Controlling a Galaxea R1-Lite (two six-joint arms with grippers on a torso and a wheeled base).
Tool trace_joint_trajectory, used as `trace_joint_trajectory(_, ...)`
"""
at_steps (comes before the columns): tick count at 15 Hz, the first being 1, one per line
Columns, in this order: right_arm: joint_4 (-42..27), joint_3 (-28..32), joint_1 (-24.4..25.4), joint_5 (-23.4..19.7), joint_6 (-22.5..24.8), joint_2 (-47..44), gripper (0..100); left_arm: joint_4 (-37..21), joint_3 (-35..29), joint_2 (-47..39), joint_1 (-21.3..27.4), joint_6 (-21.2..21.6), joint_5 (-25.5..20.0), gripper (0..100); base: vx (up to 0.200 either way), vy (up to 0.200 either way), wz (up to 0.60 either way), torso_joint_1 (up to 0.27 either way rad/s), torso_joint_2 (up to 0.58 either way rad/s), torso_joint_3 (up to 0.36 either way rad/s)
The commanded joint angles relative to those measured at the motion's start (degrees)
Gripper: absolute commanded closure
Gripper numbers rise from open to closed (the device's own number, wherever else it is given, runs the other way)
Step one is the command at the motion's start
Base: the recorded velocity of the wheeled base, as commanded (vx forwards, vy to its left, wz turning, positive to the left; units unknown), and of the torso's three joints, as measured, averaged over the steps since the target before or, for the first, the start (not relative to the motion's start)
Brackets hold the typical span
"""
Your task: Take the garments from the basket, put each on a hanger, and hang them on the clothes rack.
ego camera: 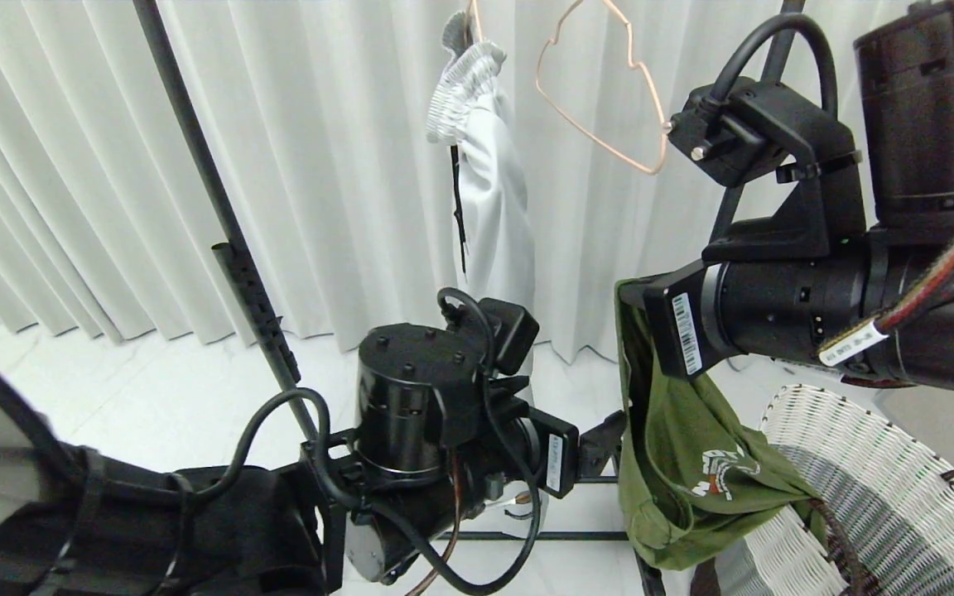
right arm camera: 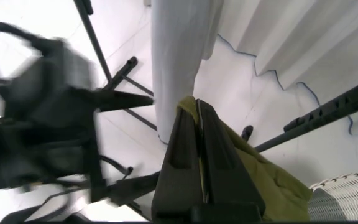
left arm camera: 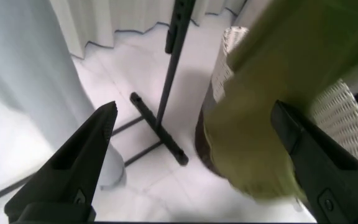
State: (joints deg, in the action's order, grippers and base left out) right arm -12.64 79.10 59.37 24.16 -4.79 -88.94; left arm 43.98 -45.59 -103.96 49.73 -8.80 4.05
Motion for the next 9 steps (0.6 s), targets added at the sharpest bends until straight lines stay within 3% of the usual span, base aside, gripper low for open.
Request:
trace_joint_trajectory(1,-0.01,0.08,0.13,0.01,0.04,-0.18,100,0.05,0.07,4.38,0.37,-1.04,0.0,0,0.0,0.0,0.0,0.0,0.0,0.0)
trace_joint_trajectory(5,-0.01,0.35,0.4,0.1,0.31,0.09,100,0.05,-4.86,-0.45,0.02,-2.98,0.44,0,0.0,0.0,0.0,0.0,0.0,0.0)
trace_joint_trajectory(9,-0.01,0.52,1.01,0.18,0.31,0.61,100,0.05,-2.57,-5.81,-0.68,-2.89,2.19,0,0.0,0.0,0.0,0.0,0.0,0.0)
